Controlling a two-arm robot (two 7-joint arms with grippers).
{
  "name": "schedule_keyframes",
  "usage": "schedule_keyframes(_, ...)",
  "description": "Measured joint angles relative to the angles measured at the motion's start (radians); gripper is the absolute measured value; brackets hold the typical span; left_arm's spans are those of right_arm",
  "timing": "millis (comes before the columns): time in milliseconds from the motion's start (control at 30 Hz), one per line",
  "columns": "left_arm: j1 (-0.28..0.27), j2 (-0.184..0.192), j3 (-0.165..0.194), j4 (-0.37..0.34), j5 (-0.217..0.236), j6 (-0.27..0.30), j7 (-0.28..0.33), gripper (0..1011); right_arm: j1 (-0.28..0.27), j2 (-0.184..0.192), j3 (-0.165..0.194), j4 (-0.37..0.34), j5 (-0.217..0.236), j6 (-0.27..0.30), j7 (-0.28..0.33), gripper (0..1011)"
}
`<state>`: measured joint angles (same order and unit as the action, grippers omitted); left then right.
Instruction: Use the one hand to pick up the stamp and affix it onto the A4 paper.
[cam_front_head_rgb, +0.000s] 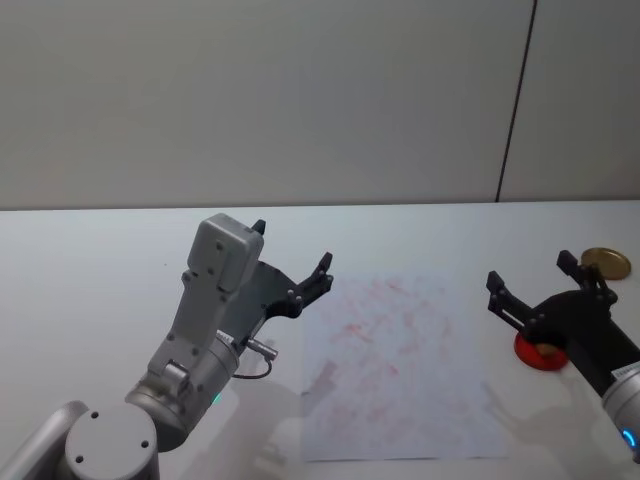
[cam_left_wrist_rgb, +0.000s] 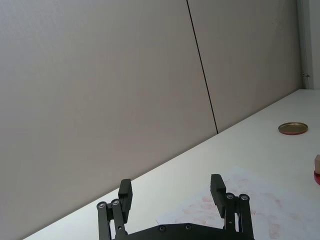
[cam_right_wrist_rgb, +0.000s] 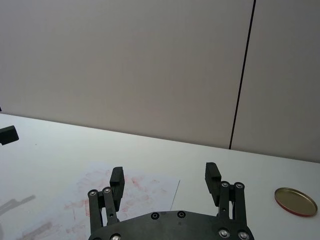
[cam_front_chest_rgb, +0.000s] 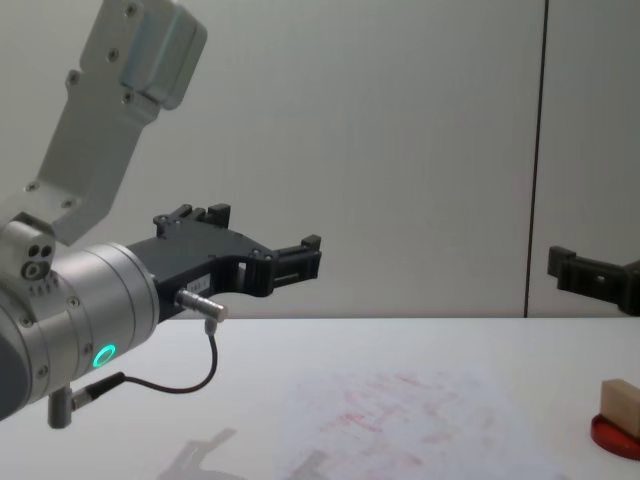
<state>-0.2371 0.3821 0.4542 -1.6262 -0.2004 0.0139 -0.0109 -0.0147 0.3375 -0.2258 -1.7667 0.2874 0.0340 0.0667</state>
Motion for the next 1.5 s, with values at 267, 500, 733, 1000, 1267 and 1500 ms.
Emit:
schedule_keyframes(267,0.0,0.0,0.0,0.0,0.0,0.0,0.0,993,0.0,0.0,0.0,0.0,0.0,0.0,0.0,1001)
schedule_keyframes(500,0.0,0.0,0.0,0.0,0.0,0.0,0.0,993,0.0,0.0,0.0,0.0,0.0,0.0,0.0,1001)
schedule_keyframes(733,0.0,0.0,0.0,0.0,0.0,0.0,0.0,993,0.0,0.001,0.001,0.0,0.0,0.0,0.0,1001)
schedule_keyframes(1000,0.0,0.0,0.0,0.0,0.0,0.0,0.0,993,0.002,0.02,0.016,0.005,-0.001,0.016,0.014,1001)
schedule_keyframes(1267,0.0,0.0,0.0,0.0,0.0,0.0,0.0,993,0.004,0.045,0.036,0.017,0.004,0.068,0.031,1001)
schedule_keyframes(1500,0.0,0.0,0.0,0.0,0.0,0.0,0.0,993,0.005,0.055,0.044,0.035,0.001,0.113,0.031,1001)
